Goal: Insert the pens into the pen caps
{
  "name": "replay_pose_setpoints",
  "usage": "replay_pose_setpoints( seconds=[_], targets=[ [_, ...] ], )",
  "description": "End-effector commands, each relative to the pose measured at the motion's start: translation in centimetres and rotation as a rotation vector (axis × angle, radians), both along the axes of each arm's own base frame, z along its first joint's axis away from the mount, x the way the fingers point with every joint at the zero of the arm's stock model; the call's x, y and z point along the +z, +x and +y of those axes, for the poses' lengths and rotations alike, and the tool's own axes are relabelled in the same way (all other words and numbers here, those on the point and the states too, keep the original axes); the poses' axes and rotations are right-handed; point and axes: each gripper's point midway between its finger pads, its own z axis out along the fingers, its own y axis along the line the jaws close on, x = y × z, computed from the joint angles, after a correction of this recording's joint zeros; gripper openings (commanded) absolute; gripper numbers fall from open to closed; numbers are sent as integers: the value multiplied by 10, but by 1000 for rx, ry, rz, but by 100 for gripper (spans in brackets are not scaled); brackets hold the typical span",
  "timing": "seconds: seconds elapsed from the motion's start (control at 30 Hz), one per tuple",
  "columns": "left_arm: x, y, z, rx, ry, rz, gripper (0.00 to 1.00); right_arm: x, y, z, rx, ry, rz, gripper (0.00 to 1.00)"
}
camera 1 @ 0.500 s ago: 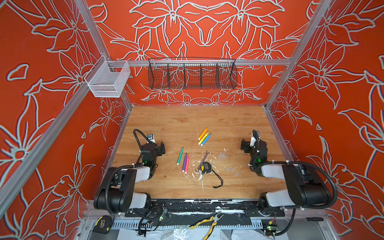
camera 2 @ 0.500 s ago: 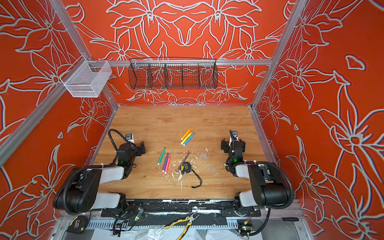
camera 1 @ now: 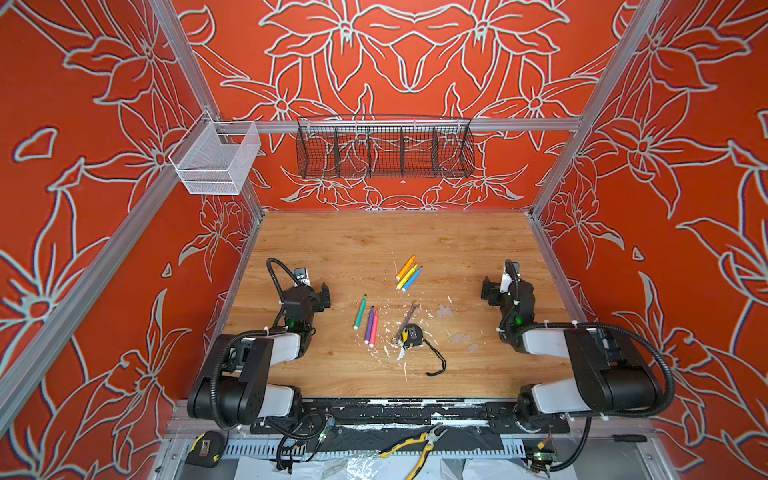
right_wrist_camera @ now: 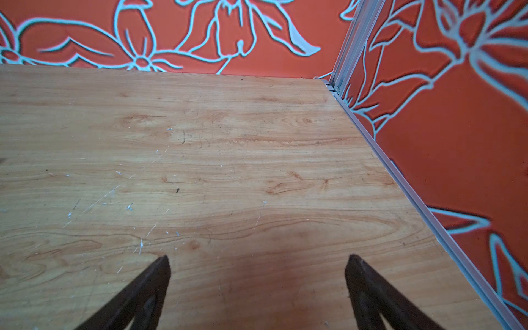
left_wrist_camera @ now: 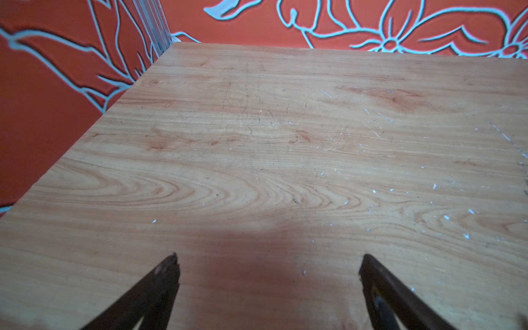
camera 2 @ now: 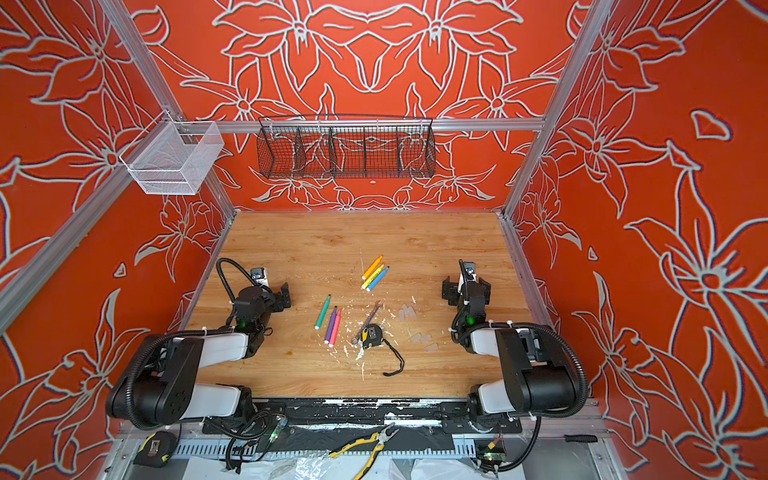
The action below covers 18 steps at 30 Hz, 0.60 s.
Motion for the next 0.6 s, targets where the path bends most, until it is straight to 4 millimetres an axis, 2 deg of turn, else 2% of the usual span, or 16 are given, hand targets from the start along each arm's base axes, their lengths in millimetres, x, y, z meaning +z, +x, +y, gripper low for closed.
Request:
replay_pose_setpoints(
  seconds=[0.0, 0.33, 0.47, 0.57],
  targets=[
    [8, 7, -3, -18, 13, -28, 97, 0, 0, 3, 19, -16, -3, 98],
    [11, 6, -5, -27, 16, -44, 97, 3, 0, 3, 18, -16, -17, 98],
    [35, -2, -9, -37, 31, -77, 97, 27, -12, 2, 12, -23, -42, 97],
    [60, -12, 4, 62, 7, -78, 97, 46, -28, -8, -43, -6, -94, 97]
  ],
)
